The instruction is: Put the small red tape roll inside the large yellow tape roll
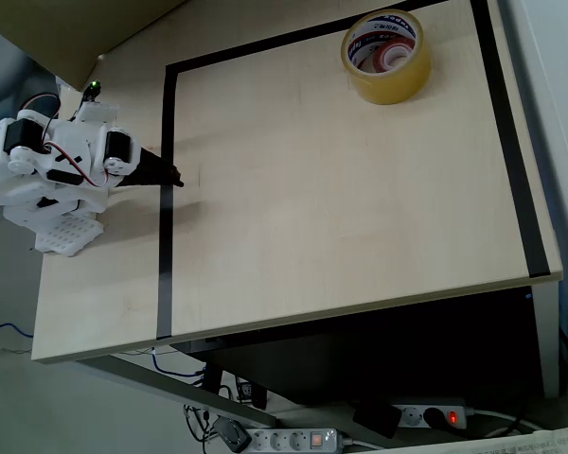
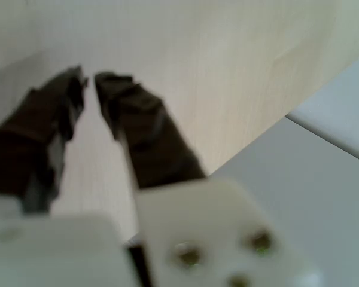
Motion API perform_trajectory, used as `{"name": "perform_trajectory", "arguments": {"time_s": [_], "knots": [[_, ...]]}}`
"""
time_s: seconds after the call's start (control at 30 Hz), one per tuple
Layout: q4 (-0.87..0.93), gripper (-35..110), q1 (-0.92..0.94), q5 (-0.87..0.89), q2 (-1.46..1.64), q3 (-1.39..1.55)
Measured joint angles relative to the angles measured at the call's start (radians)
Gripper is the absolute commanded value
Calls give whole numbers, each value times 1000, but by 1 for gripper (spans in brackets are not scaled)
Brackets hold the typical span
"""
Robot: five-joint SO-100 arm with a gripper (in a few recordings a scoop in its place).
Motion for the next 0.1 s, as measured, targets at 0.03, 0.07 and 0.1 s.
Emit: {"name": "perform_trajectory", "arguments": {"time_s": [0.03, 0.07, 0.1], "knots": [[0, 0, 0, 0, 0, 0], [0, 0, 0, 0, 0, 0], [0, 0, 0, 0, 0, 0]]}}
